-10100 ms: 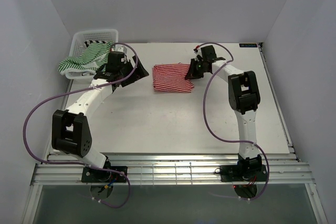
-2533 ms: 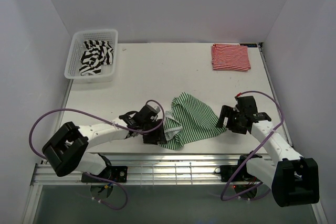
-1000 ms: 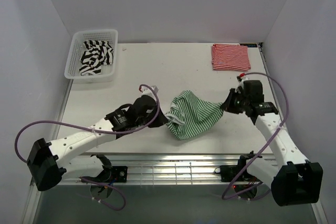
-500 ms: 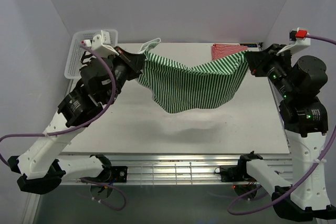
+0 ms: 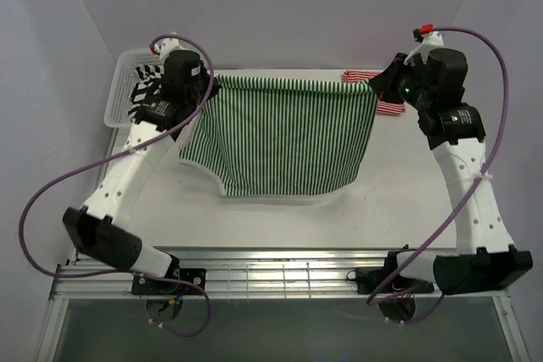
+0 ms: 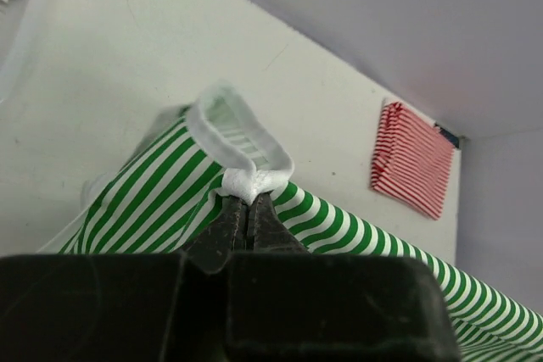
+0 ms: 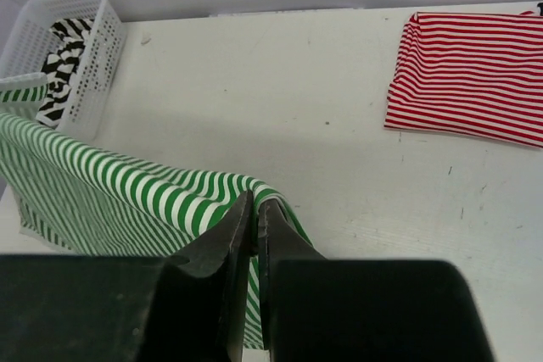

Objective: Fold and stack the tank tops
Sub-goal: Flatten the tank top out

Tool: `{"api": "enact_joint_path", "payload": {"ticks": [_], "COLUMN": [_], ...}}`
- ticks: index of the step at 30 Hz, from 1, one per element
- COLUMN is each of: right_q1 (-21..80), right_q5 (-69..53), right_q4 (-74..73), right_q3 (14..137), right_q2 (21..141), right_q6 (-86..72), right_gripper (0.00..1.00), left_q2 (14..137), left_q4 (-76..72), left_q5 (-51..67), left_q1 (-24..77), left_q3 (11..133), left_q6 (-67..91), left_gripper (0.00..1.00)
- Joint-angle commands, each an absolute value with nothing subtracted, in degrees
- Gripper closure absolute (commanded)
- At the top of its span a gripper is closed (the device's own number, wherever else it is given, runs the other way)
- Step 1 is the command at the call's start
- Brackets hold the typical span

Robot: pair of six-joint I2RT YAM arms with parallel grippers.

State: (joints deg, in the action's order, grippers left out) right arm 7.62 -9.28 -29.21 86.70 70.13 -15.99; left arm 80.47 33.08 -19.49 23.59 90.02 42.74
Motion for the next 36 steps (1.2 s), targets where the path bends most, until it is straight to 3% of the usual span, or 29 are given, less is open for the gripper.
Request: {"api": "enact_joint_path", "payload": {"ticks": [1,4,6,8,10,14,21,23,25,27,28,29,30,31,32,35,36], "right_q1": [5.9,3.3,2.0,0.7,-1.4,-3.5,-4.0,-4.0,-4.0,-4.0,-4.0,-4.0,-4.0,-4.0,-4.0,-4.0,-3.9], "right_q5": [-11.7,-16.8,-19.3,-23.0,-24.2,-26.1,-27.9,-28.0,-26.8,-27.0,-26.7,-25.7,-25.3,-24.2,-23.5,-22.5,-23.1], "right_q4": [-23.6,-23.1,-23.8,-24.9,-24.3,-19.3,-14.1,-13.3,-12.9,-10.9,-11.6,-13.6,-15.4,-18.9,-20.5,-24.2,-24.4], "right_q3": [94.9,108.0,116.0,125.8,128.5,121.1,83.5,67.8,54.1,45.6,40.7,39.3,38.5,38.2,39.2,42.9,43.8], "right_q2": [80.2,91.0,97.1,99.8,101.0,96.2,78.8,75.3,70.4,66.9,66.5,66.4,66.3,66.3,66.1,64.7,64.3], "right_q6": [-12.7,-13.3,-14.0,-14.3,-15.0,-15.3,-12.9,-14.2,-18.1,-20.0,-20.1,-19.1,-18.3,-17.4,-16.4,-13.8,-12.8], "right_gripper": [0.92,0.92,0.92,0.92,0.92,0.92,0.92,0.92,0.92,0.85,0.73,0.65,0.53,0.15,0.06,0.10,0.10], "left_q2": [89.0,99.6,106.3,109.3,110.1,103.2,84.3,79.0,77.0,75.6,75.4,75.0,74.5,73.5,72.8,69.6,69.1], "left_q4": [29.1,28.6,30.3,31.3,31.0,25.5,13.1,9.5,7.4,7.0,7.7,10.4,12.0,13.9,17.8,24.5,25.9], "left_q5": [-6.5,1.4,4.7,4.7,6.1,10.0,10.1,11.3,14.8,18.8,19.7,20.0,20.0,19.3,17.9,12.9,10.8], "left_q1": [19.0,13.9,11.4,10.2,9.4,8.5,8.6,8.7,9.1,9.8,10.2,10.7,11.1,11.3,11.7,12.0,12.2], "left_q3": [97.5,108.2,121.6,132.6,135.5,123.8,77.3,62.7,51.5,46.5,44.8,42.4,41.6,41.1,41.3,44.0,46.3], "left_q6": [38.9,37.2,35.3,33.1,32.8,33.0,38.7,42.5,44.8,46.8,46.6,46.1,45.6,45.2,44.9,43.7,43.3], "left_gripper": [1.00,1.00,1.00,1.00,1.00,1.00,1.00,0.98,0.86,0.77,0.68,0.48,0.38,0.27,0.20,0.02,0.02]}}
